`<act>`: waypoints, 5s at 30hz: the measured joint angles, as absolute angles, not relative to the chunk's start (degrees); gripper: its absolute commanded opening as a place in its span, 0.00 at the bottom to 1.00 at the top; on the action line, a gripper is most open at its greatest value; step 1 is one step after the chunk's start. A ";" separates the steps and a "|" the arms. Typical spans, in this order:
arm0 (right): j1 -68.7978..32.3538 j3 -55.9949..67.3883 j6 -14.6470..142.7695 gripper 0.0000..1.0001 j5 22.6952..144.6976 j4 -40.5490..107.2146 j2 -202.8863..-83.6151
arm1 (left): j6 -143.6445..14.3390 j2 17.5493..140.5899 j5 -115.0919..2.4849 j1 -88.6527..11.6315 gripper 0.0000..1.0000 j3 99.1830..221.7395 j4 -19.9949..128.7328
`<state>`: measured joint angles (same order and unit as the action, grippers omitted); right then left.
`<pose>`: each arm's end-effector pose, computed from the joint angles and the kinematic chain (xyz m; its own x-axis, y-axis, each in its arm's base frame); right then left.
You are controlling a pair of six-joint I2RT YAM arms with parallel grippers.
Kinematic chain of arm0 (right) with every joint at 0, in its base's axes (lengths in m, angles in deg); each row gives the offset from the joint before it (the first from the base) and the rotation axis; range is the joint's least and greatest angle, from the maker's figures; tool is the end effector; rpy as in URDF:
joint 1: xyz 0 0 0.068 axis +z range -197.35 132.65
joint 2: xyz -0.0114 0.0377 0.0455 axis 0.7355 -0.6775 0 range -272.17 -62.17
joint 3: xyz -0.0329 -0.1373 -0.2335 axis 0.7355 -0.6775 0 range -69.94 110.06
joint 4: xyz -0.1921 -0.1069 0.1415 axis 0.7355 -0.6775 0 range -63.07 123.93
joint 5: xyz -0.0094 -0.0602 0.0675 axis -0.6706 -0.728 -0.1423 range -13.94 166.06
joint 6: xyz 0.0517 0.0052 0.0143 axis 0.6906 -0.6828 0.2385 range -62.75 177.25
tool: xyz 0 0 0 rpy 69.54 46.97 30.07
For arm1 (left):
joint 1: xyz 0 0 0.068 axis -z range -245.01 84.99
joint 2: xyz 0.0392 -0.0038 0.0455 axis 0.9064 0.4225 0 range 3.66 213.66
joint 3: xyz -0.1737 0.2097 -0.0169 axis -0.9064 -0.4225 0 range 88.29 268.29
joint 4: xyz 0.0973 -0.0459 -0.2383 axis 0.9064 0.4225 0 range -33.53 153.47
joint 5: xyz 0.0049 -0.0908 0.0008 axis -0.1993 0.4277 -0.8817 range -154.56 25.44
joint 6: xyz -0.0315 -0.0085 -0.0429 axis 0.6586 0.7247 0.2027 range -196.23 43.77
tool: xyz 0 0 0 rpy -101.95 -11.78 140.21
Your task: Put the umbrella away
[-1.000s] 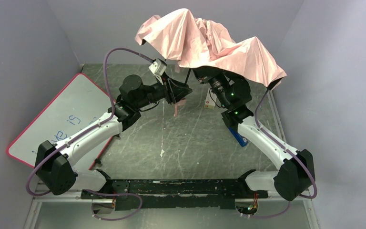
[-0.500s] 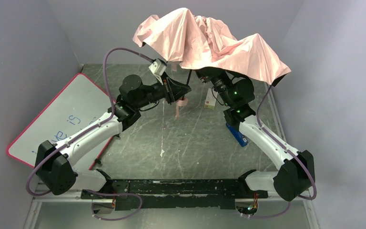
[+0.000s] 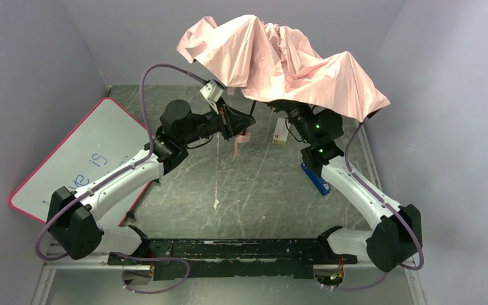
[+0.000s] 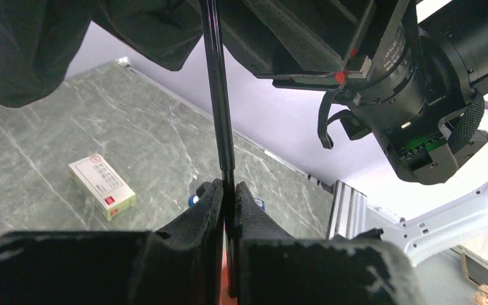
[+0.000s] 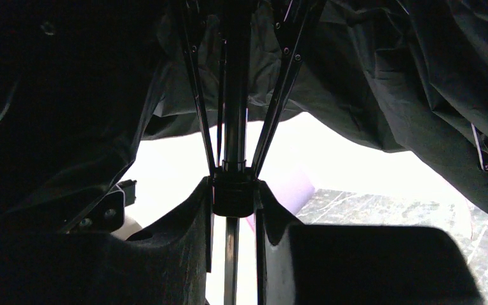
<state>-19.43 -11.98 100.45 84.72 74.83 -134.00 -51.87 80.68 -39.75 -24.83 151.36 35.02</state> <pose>0.2511 0.1393 0.4136 -0.1052 0.7101 -0.6962 -0.6988 0.4453 0.5598 0.2336 -0.2168 0.3839 -0.2819 -0.2521 -0.9257 0.8642 0.3524 -0.3591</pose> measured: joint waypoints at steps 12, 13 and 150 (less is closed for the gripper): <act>-11.23 -31.55 102.57 0.00 79.50 78.09 -128.23 | -52.03 80.94 -41.95 -24.67 0.05 150.75 42.71; -11.01 -32.38 102.87 0.00 78.82 78.22 -127.97 | -52.03 81.11 -41.98 -24.65 0.05 150.66 43.30; 11.52 -19.98 104.45 0.78 40.81 3.80 -107.47 | -60.99 71.93 -75.83 -20.61 0.76 159.71 92.94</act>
<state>11.52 -19.98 104.45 40.81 3.80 -107.47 -60.99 71.93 -75.83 -20.61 159.71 92.94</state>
